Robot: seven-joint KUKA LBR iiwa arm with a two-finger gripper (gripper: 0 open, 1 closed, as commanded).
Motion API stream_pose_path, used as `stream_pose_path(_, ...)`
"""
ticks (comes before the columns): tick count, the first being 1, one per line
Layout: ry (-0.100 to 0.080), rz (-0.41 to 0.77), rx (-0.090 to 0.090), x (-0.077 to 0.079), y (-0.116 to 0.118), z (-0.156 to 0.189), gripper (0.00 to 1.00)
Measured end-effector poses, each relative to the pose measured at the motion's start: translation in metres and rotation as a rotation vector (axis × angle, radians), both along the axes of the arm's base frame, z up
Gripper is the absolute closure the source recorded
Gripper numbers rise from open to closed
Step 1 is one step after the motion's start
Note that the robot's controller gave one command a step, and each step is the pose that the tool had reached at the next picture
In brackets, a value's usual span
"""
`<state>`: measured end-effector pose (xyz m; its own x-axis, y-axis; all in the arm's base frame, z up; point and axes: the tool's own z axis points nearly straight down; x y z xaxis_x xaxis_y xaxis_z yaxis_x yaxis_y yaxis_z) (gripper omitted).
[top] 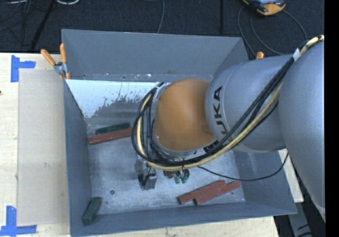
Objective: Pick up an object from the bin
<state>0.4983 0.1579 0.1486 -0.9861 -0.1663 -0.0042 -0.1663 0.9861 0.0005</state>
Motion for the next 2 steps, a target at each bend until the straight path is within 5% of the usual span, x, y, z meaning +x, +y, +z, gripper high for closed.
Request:
stream_pose_path(1,0.013,-0.006,-0.004,0.001,0.006,0.034,1.00)
stream_pose_path(2,0.006,0.004,-0.001,-0.014,-0.029,0.075,1.00)
